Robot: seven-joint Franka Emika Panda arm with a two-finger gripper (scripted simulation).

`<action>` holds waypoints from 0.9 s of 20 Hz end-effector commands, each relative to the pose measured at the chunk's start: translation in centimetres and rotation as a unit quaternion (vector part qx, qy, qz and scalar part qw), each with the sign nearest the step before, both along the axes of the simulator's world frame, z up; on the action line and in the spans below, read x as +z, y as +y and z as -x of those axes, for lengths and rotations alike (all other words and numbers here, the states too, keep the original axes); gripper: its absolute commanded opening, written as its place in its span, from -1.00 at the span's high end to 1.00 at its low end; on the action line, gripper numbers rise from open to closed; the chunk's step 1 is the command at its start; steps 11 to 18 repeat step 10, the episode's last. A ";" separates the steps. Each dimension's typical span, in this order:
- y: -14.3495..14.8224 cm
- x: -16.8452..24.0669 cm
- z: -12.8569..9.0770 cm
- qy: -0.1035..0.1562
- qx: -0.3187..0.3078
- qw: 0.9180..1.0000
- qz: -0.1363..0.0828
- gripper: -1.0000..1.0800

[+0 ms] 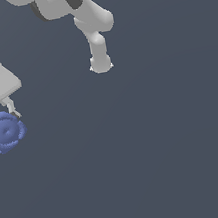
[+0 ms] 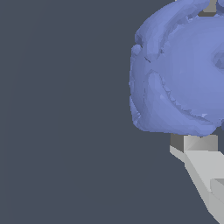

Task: Pick up the object and move it to a goal position.

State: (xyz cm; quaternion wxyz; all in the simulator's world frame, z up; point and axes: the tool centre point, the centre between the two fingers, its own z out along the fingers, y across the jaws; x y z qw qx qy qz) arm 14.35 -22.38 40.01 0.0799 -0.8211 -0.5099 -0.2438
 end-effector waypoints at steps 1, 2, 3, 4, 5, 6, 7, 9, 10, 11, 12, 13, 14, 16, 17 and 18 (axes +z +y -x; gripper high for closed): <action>-0.1 0.2 -0.1 -0.001 0.002 1.000 -0.001 1.00; -0.2 0.3 -0.1 -0.002 0.003 1.000 -0.001 1.00; -0.2 0.3 -0.2 -0.002 0.004 1.000 -0.001 1.00; -0.2 0.3 -0.2 -0.002 0.004 1.000 -0.001 1.00; -0.2 0.4 -0.2 -0.002 0.004 1.000 -0.001 1.00; -0.3 0.4 -0.2 -0.002 0.005 1.000 -0.001 1.00; -0.3 0.4 -0.2 -0.002 0.005 1.000 -0.001 1.00; -0.3 0.4 -0.2 -0.002 0.005 1.000 -0.001 1.00; -0.3 0.4 -0.2 -0.002 0.005 1.000 -0.001 1.00; -0.3 0.4 -0.2 -0.002 0.005 1.000 -0.001 1.00; -0.3 0.4 -0.2 -0.002 0.005 1.000 -0.001 1.00; -0.3 0.4 -0.2 -0.002 0.005 1.000 -0.001 1.00; -0.3 0.4 -0.2 -0.002 0.005 1.000 -0.001 1.00; -0.3 0.4 -0.2 -0.002 0.005 1.000 -0.001 1.00; -0.3 0.4 -0.2 -0.002 0.005 1.000 -0.001 1.00; -0.3 0.4 -0.2 -0.002 0.005 1.000 -0.001 1.00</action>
